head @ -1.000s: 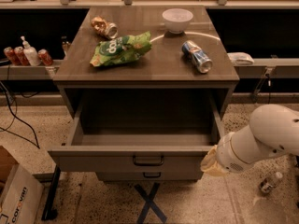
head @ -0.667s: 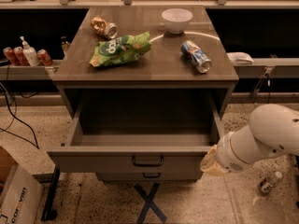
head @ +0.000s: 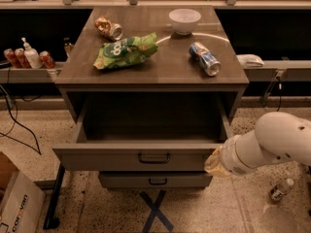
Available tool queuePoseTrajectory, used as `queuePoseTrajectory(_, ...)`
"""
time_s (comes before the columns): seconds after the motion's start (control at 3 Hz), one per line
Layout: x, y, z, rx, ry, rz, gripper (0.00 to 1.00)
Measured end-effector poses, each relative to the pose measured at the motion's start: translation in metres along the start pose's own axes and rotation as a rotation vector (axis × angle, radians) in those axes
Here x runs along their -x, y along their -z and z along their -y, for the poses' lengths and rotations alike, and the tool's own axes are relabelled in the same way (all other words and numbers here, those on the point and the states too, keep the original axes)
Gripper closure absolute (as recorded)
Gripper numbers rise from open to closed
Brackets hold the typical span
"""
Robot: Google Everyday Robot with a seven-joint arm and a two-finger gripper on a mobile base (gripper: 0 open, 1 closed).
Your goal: Close top drawer
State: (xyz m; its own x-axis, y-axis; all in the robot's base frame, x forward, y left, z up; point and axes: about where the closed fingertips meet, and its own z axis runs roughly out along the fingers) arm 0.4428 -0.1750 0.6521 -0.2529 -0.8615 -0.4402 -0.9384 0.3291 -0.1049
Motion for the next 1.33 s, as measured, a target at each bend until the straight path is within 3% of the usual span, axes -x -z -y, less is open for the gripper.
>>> queuePoseTrajectory(0.33,0.014,-0.014,0.035,-0.062,0.006,0.066,0.81)
queuePoseTrajectory(0.67,0.014,-0.014,0.036,-0.064,0.006,0.068,0.57)
queuePoseTrajectory(1.33,0.035,-0.034,0.105,-0.138,0.000,0.164,0.11)
